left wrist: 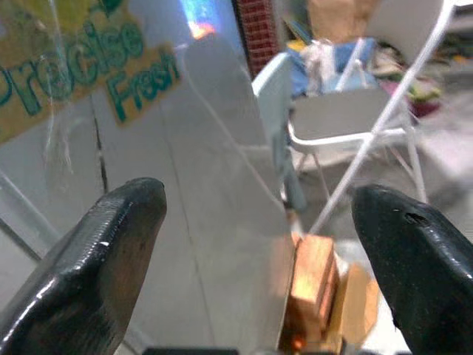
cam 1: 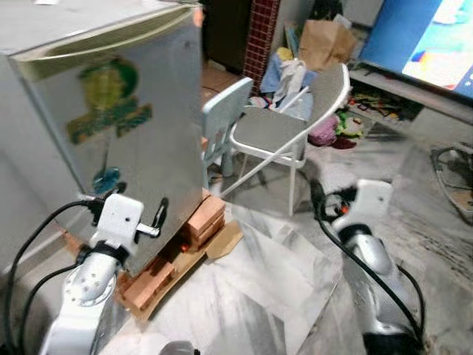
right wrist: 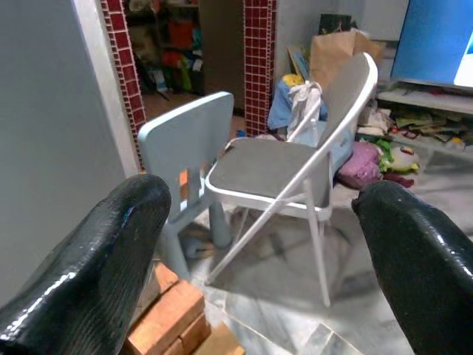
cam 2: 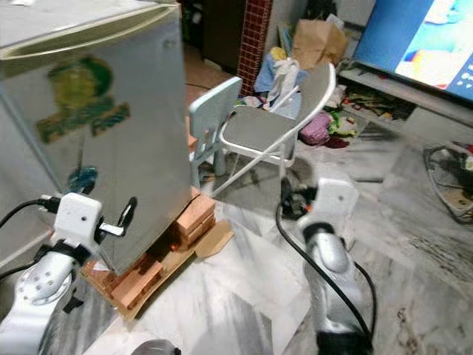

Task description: Restocking fridge

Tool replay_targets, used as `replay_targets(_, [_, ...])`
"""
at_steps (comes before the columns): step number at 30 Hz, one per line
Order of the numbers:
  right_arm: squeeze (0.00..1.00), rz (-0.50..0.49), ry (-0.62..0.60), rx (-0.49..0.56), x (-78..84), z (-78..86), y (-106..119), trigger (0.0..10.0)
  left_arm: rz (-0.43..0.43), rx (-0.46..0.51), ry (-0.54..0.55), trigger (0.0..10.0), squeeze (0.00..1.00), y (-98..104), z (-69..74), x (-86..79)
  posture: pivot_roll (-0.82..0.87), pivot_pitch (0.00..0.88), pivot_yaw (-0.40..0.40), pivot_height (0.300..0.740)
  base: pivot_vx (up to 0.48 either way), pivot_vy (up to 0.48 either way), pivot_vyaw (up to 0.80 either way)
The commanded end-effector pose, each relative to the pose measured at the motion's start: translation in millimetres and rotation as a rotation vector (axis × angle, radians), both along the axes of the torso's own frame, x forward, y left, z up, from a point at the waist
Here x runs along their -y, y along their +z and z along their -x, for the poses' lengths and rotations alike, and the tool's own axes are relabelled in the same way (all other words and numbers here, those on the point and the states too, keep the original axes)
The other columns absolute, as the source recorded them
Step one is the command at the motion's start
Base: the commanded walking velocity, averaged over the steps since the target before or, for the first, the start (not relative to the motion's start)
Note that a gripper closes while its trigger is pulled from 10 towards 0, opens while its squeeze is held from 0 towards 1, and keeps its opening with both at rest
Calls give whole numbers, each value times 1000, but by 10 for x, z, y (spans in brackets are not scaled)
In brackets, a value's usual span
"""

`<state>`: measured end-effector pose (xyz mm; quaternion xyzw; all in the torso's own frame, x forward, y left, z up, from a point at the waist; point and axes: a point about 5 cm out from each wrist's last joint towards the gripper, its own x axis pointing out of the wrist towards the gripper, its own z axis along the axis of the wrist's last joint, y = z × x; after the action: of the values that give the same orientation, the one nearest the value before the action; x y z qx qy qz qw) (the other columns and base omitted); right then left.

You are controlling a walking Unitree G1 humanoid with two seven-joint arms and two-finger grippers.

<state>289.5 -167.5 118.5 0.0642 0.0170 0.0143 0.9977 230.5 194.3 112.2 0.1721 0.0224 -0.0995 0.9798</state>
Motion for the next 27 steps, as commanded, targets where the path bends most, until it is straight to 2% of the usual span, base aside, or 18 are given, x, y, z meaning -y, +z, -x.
replay_targets(1, [0,17,-35,-41,115,19,-86,10000,11,12,-39,10000,0,49,9,69,163,0,-81,740,0,480,0])
replay_targets(6, [0,15,-46,-44,112,-5,-109,10000,-56,29,0,10000,0,44,2,-83,184,0,-81,740,0,480,0])
replay_targets(10, [0,10,-58,-49,100,2,-157,10000,-10,27,26,10000,0,59,-64,-127,190,0,-57,740,0,420,0])
replay_targets(13, [0,0,-83,-47,110,10,-175,10000,-13,42,54,10000,0,76,-132,-148,185,0,-20,740,0,0,0])
replay_targets(14, [0,-16,-116,-43,137,12,-162,10000,11,48,59,10000,0,106,-205,-140,176,0,4,740,0,0,0])
replay_targets(16, [0,-21,-141,-49,163,24,-168,10000,17,53,45,10000,0,136,-264,-119,164,0,22,740,0,0,0])
replay_targets(17, [0,-23,-170,-77,197,77,-221,10000,27,54,16,10000,0,152,-345,-96,138,0,49,740,0,0,0])
replay_targets(19, [0,-22,-180,-92,209,111,-252,10000,52,50,5,10000,0,143,-369,-90,138,0,49,740,0,0,0])
replay_targets(22, [0,-10,-216,-106,279,259,-305,10000,91,34,31,10000,0,98,-430,-96,82,0,97,740,0,0,0])
replay_targets(23, [0,-2,-257,-123,349,394,-347,10000,120,13,26,10000,0,55,-458,-66,66,0,101,740,0,0,0])
replay_targets(27, [0,14,-281,-153,388,561,-391,10000,144,-7,21,10000,0,-7,-466,-42,35,0,72,740,0,0,0])
